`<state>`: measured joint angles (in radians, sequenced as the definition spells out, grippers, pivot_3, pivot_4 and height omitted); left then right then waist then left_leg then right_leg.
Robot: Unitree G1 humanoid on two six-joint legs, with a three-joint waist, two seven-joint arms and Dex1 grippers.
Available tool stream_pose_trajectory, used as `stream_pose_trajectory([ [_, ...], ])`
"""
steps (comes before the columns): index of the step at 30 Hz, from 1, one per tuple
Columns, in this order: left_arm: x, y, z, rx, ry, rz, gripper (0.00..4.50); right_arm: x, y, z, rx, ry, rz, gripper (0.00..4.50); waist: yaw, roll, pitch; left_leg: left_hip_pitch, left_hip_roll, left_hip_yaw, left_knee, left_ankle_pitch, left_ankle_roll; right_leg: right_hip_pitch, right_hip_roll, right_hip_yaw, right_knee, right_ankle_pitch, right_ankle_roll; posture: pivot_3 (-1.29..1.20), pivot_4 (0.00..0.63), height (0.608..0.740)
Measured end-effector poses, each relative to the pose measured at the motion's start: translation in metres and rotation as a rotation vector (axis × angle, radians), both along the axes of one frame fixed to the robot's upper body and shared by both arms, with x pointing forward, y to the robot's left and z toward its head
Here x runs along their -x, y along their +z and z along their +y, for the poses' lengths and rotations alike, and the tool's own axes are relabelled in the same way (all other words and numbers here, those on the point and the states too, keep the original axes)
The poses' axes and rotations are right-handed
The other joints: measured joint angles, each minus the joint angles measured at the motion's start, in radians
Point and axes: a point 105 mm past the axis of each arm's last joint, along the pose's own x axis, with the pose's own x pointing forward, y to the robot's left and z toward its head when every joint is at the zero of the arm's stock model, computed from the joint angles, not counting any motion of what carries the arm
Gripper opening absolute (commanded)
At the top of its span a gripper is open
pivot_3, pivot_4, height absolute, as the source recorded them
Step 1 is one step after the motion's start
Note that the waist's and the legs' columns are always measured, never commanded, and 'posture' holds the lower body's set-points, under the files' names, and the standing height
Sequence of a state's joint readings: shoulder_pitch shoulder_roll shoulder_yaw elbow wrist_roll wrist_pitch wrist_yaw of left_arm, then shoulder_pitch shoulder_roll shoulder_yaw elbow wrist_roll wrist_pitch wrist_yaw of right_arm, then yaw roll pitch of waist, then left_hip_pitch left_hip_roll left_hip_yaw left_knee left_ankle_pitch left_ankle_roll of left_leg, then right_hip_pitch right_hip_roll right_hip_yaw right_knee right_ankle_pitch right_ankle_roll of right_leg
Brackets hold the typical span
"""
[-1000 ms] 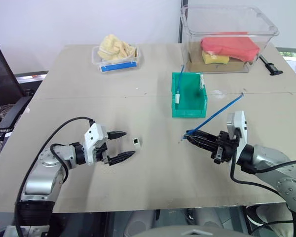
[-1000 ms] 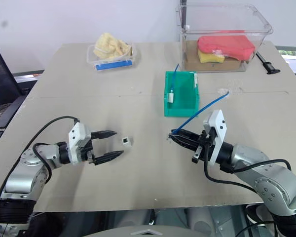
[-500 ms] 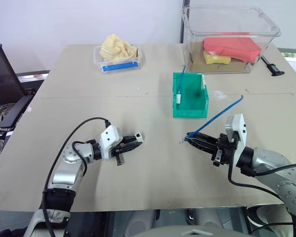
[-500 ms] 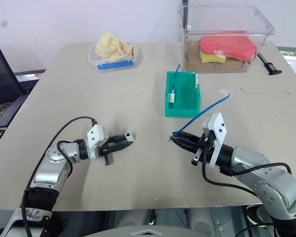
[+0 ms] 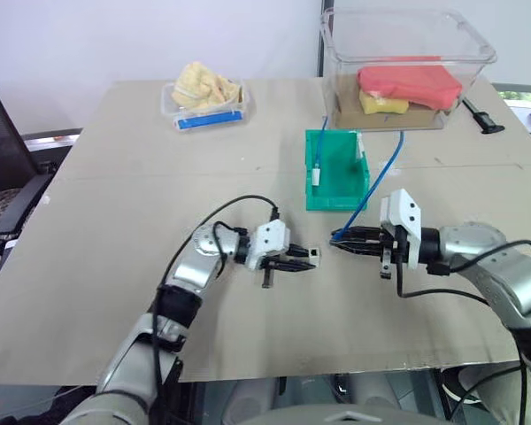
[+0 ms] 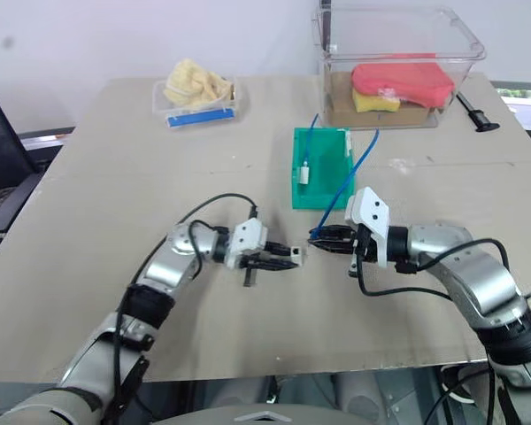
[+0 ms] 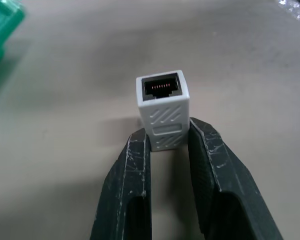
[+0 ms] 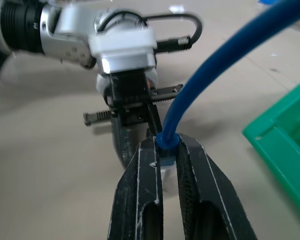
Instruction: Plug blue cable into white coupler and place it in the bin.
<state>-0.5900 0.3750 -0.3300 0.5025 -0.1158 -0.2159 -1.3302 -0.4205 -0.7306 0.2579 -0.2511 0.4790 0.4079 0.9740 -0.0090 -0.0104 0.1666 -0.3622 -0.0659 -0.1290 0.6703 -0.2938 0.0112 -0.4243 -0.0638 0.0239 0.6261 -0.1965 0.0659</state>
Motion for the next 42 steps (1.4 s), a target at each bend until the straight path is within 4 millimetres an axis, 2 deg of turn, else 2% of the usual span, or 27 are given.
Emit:
stream_pose_trajectory([
  [3,-0.002,0.0,-0.003,-0.01,-0.018,-0.022,0.44,-0.005,-0.01,-0.002,0.042,0.037,-0.009,0.0,-0.002,0.0,0.0,0.0,0.0,0.0,0.0,0.0,0.0,0.0,0.0,0.0,0.0,0.0,0.0,0.0,0.15,0.74],
  [9,-0.002,-0.002,-0.004,-0.025,-0.041,-0.058,0.44,-0.006,-0.009,0.009,0.046,0.108,-0.014,0.0,-0.002,0.0,0.0,0.0,0.0,-0.004,0.0,0.0,0.0,0.0,-0.001,0.001,0.001,0.0,0.0,0.0,0.15,0.74],
  [16,0.001,-0.002,-0.003,-0.029,-0.047,-0.085,0.44,-0.003,-0.016,0.014,0.046,0.124,0.047,0.0,-0.002,0.0,0.0,0.0,0.0,-0.005,0.0,0.0,0.0,0.0,-0.001,0.001,0.001,0.0,0.0,0.0,0.15,0.74],
  [33,0.002,-0.003,-0.004,-0.032,-0.051,-0.096,0.44,-0.002,-0.021,0.008,0.116,0.129,0.073,0.0,-0.002,0.001,-0.002,0.001,0.0,-0.005,0.0,0.0,0.0,0.0,-0.001,0.001,0.001,0.0,0.0,0.0,0.15,0.74],
  [42,0.003,-0.006,-0.002,-0.034,-0.042,-0.088,0.44,-0.006,-0.028,0.018,0.185,0.153,0.073,0.0,-0.005,0.001,-0.006,0.002,0.0,-0.005,0.0,0.0,0.0,0.0,-0.001,0.001,0.001,0.0,0.0,0.0,0.15,0.74],
])
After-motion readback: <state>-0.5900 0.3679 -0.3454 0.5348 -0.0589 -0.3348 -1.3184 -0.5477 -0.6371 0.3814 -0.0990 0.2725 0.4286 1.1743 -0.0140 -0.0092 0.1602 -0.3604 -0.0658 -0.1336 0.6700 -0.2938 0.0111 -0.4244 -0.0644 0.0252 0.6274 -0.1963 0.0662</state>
